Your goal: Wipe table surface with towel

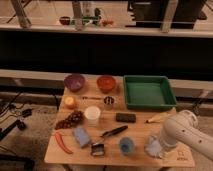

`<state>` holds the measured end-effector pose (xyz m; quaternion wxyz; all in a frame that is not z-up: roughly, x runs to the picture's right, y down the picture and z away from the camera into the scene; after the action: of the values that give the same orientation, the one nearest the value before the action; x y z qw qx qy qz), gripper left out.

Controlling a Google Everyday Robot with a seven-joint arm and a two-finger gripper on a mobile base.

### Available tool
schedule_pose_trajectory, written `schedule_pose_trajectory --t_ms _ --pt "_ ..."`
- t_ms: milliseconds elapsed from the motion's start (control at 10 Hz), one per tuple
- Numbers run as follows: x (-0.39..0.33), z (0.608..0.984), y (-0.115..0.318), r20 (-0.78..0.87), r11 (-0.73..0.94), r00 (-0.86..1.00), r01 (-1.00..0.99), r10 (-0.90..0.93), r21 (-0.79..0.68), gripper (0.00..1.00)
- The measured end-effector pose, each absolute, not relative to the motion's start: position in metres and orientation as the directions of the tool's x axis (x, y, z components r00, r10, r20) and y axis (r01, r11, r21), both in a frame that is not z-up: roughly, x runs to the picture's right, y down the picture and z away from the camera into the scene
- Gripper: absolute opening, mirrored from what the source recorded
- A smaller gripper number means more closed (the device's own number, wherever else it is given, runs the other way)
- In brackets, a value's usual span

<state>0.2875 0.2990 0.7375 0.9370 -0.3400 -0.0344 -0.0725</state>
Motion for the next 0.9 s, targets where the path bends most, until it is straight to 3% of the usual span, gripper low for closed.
schedule_pose_trajectory --t_ms 900 --pt "0.283 0.751 0.310 0.140 0.739 0.984 0.174 -0.108 -0.651 0.80"
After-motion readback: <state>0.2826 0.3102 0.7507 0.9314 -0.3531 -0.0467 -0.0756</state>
